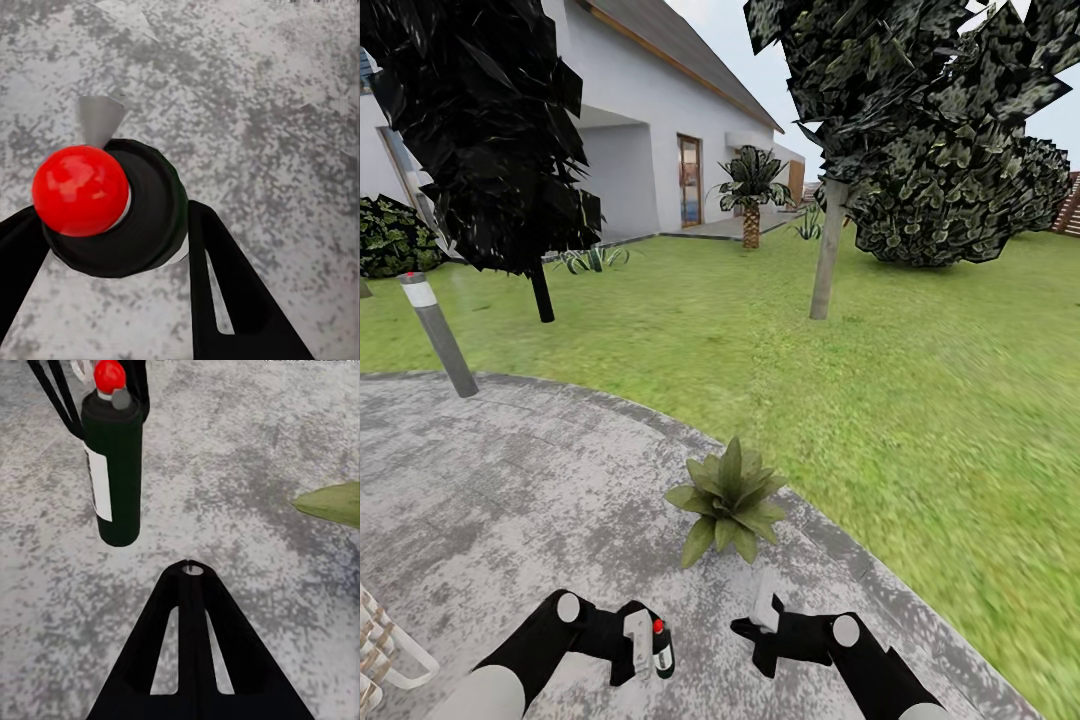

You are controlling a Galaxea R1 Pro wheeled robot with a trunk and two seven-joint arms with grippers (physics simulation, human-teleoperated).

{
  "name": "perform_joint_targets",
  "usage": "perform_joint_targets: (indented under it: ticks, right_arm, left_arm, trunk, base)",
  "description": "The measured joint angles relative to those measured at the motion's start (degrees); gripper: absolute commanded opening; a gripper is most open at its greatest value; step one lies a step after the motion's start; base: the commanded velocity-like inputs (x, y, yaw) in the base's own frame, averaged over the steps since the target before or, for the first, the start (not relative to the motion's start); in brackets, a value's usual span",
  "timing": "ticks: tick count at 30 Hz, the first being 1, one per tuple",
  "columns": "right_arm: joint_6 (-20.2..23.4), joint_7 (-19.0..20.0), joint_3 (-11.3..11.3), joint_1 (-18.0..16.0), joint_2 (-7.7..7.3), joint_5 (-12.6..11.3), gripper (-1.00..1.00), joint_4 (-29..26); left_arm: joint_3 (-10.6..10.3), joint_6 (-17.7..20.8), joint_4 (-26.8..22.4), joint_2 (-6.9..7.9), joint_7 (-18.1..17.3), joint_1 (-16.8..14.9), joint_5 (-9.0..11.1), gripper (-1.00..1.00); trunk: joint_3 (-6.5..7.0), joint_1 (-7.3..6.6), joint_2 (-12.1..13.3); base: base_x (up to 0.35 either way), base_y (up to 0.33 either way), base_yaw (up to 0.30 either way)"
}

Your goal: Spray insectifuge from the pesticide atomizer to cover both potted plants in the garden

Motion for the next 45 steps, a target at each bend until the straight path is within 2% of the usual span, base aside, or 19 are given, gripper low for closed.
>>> perform_joint_targets:
  ticks: [5, 8, 12, 21, 29, 34, 40, 45]
  right_arm:
    - [0.0, 0.2, 0.0, 0.0, 1.62, 0.0, -1.00, -0.1]
    - [0.0, 0.2, 0.0, 0.0, 1.99, 0.0, -1.00, -0.1]
    - [0.0, 0.2, 0.0, 0.0, 2.20, 0.0, -1.00, -0.1]
    - [-0.1, 0.2, 0.0, 0.0, 2.24, 0.0, -1.00, -0.1]
    - [-0.1, 0.2, 0.0, 0.0, 2.25, 0.0, -1.00, -0.1]
    - [-0.1, 0.2, 0.0, 0.0, 2.23, 0.0, -1.00, -0.1]
    - [-0.1, 0.2, 0.0, 0.0, 2.23, 0.1, -1.00, -0.1]
    - [-0.1, 0.2, 0.0, 0.0, 2.23, 0.1, -1.00, -0.1]
  left_arm:
    - [-0.1, 0.0, 0.0, -1.29, 0.0, -0.1, 0.0, -1.00]
    - [-1.5, 0.0, 0.0, -1.92, -0.1, -0.1, -0.1, -1.00]
    - [-2.8, 0.0, 0.0, -2.84, -0.1, -0.1, 0.0, -1.00]
    - [-3.2, 0.2, 0.0, -6.12, -0.1, -0.2, 0.0, -1.00]
    - [-3.2, 0.2, 0.0, -6.89, 0.0, -0.2, 0.0, -1.00]
    - [-3.2, 0.1, 0.0, -6.99, 2.1, -0.2, 0.1, -1.00]
    - [-3.2, -0.1, 0.0, -7.01, 2.3, -0.2, 0.1, -1.00]
    - [-3.2, -0.1, 0.0, -7.67, 2.2, -0.1, 0.2, -1.00]
  trunk:
    - [0.00, 0.00, 0.0]
    - [0.00, 0.00, 0.0]
    - [0.00, 0.00, 0.0]
    - [0.00, 0.00, 0.0]
    - [0.00, 0.00, 0.0]
    - [0.00, 0.00, 0.0]
    - [0.00, 0.00, 0.0]
    - [0.00, 0.00, 0.0]
  base:
    - [0.000, 0.000, 0.000]
    - [0.000, 0.000, 0.000]
    - [0.000, 0.000, 0.000]
    - [0.000, 0.000, 0.000]
    - [0.000, 0.000, 0.000]
    - [0.000, 0.000, 0.000]
    - [0.000, 0.000, 0.000]
    - [0.000, 0.000, 0.000]
